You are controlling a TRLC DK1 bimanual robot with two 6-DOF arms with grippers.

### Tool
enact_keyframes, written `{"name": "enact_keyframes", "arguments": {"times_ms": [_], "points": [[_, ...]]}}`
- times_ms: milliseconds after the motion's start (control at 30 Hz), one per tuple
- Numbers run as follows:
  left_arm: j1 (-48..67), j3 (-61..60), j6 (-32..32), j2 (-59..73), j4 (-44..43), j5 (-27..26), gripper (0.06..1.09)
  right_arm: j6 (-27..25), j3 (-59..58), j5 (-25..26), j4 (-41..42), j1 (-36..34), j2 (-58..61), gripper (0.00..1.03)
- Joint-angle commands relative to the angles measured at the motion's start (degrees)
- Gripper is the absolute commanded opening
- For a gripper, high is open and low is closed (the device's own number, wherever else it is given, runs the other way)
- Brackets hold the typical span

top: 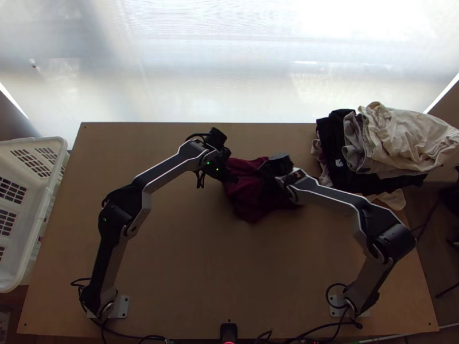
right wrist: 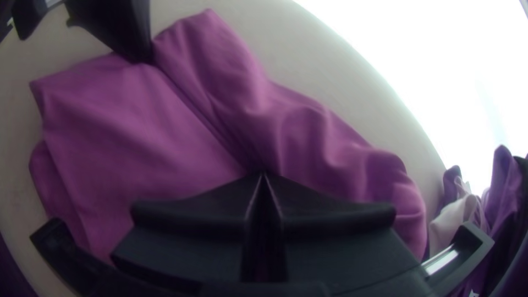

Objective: Fold the t-shirt

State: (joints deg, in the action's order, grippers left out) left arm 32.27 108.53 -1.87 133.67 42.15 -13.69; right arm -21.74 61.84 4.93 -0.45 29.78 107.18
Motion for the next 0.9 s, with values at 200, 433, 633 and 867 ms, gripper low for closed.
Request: {"name": "enact_keyframes", "arguments": {"times_ms": [200,433,633,867], "points": [[0.7,4.1,0.6,3.3,1.3,1.4,0.1,-8.3,-12.9,-0.6,-0.9,-14.4,-14.3,0.03],[0.4,4.4,2.0,3.2,3.0,2.0,0.1,-13.3,-17.6,-0.8,-3.9,-21.2,-24.7,0.03],[-0.4,4.3,2.0,-1.2,4.5,1.6,0.1,-12.3,-15.0,-1.8,-10.5,-23.7,-32.1,0.03],[-1.3,4.3,3.0,-9.7,10.0,0.2,0.84,-4.6,-14.8,-1.5,-16.9,-13.5,-36.3,0.37]]}}
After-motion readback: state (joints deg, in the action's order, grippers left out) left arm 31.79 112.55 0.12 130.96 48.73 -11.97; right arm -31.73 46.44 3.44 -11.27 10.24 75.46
